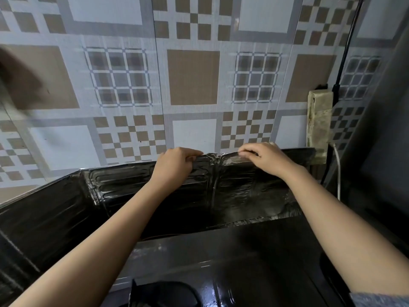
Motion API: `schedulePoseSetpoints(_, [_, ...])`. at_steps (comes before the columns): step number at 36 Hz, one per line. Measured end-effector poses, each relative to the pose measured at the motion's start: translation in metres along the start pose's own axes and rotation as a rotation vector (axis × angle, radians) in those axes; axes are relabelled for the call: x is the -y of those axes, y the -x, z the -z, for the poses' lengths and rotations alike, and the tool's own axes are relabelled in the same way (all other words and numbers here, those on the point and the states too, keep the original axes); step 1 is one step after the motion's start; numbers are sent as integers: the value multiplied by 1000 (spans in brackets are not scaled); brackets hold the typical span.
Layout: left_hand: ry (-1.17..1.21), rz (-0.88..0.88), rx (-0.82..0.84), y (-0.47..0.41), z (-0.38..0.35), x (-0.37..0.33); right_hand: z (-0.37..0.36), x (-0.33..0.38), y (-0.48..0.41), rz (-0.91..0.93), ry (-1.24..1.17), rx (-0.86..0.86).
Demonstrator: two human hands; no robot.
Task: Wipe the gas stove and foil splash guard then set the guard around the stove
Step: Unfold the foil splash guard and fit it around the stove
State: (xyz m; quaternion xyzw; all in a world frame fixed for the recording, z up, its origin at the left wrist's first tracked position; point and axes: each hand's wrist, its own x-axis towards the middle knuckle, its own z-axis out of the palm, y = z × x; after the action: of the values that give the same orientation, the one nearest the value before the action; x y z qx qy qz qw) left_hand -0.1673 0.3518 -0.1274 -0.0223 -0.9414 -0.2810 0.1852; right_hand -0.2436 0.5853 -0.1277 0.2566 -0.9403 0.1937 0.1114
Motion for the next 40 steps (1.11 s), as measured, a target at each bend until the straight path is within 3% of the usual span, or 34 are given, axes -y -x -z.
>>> schedulePoseSetpoints(21, [-29, -3, -6, -7, -15, -20, -2, -25, 0, -5, 27, -243])
schedulePoseSetpoints(40, [-168, -37, 17, 1, -9, -21, 1, -2, 18, -68, -75, -226])
